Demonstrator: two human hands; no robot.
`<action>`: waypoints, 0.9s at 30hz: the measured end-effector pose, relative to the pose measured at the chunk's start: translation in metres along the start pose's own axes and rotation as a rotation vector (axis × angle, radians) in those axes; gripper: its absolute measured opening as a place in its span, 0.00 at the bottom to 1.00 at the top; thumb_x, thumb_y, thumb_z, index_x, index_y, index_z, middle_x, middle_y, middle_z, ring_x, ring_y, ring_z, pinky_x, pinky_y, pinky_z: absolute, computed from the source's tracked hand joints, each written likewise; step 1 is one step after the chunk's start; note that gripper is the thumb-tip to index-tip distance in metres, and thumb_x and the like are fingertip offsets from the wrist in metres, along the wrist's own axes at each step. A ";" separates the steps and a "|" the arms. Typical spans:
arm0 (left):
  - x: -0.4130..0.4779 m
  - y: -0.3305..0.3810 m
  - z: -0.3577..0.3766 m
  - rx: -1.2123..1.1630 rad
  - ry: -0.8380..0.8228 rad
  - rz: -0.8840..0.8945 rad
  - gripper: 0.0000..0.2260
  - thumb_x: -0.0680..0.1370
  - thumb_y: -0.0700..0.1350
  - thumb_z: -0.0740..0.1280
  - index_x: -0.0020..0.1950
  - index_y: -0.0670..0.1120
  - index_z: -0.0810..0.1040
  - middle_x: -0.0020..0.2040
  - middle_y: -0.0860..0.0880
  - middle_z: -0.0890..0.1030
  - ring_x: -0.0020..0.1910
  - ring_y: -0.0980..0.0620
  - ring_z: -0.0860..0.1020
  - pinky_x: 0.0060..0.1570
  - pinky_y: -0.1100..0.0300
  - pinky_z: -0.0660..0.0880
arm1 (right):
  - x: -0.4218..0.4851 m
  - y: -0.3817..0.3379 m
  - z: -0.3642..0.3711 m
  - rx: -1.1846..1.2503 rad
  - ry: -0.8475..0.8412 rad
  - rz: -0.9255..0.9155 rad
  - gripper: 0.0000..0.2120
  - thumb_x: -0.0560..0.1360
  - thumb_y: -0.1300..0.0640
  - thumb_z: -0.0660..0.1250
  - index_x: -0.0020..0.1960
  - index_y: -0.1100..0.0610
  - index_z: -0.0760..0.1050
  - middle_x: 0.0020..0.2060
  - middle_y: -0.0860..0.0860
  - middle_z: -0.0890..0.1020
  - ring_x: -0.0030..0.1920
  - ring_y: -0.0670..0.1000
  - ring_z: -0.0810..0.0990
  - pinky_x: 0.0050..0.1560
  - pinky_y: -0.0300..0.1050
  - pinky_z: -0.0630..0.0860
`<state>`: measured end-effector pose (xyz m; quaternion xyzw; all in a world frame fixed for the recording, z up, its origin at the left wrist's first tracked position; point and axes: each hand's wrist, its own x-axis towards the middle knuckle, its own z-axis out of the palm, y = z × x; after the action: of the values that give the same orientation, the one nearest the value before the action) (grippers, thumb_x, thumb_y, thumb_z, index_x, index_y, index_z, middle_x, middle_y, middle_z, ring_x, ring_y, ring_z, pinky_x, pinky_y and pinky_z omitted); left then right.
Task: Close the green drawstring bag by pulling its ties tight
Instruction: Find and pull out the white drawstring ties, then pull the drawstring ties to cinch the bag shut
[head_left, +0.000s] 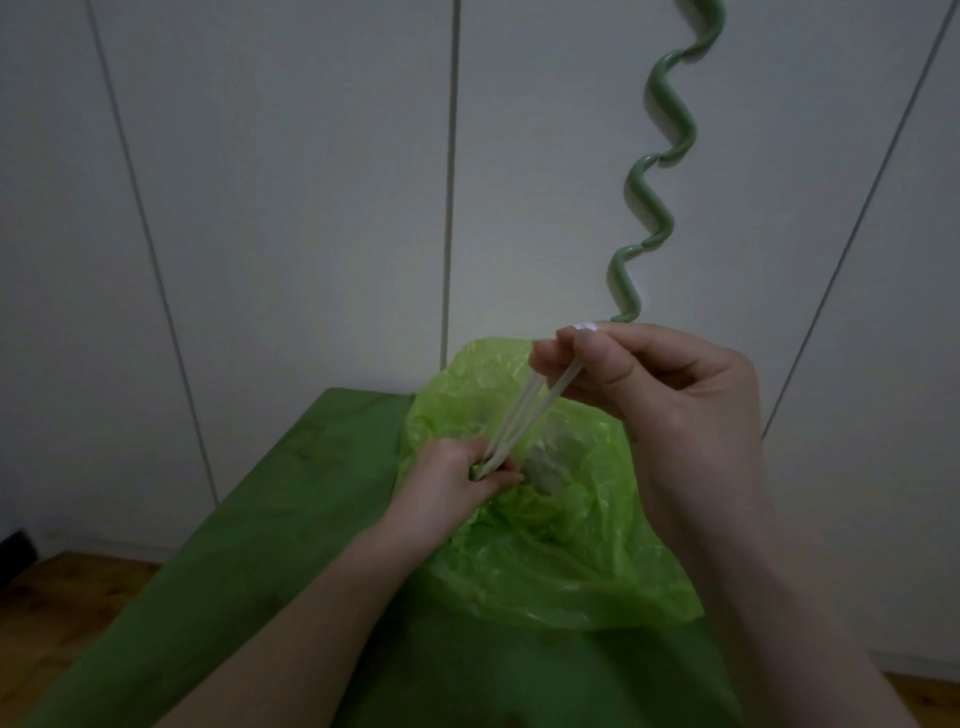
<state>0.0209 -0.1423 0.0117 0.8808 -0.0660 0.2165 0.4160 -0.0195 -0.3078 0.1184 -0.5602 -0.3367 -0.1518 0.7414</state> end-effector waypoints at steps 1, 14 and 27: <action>0.000 0.000 0.000 0.011 0.003 0.008 0.07 0.68 0.46 0.73 0.43 0.47 0.82 0.43 0.48 0.85 0.41 0.56 0.81 0.47 0.61 0.77 | 0.001 -0.002 0.001 0.019 0.013 0.027 0.06 0.68 0.56 0.71 0.42 0.58 0.84 0.36 0.54 0.88 0.41 0.55 0.87 0.40 0.42 0.81; 0.001 -0.008 0.009 0.153 -0.060 0.009 0.05 0.67 0.45 0.74 0.40 0.48 0.81 0.38 0.51 0.83 0.36 0.57 0.78 0.35 0.80 0.66 | 0.007 -0.028 0.006 0.052 -0.018 0.394 0.05 0.73 0.64 0.69 0.42 0.63 0.82 0.36 0.57 0.87 0.37 0.52 0.86 0.42 0.47 0.84; 0.002 -0.015 0.001 0.087 0.045 0.015 0.04 0.69 0.44 0.72 0.43 0.50 0.80 0.39 0.50 0.83 0.37 0.57 0.78 0.35 0.74 0.70 | -0.005 -0.058 0.002 0.103 -0.094 0.309 0.04 0.72 0.64 0.70 0.42 0.64 0.82 0.34 0.54 0.86 0.33 0.49 0.84 0.43 0.46 0.83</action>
<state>0.0272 -0.1327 0.0013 0.8924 -0.0535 0.2421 0.3770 -0.0591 -0.3253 0.1579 -0.5731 -0.2883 0.0079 0.7671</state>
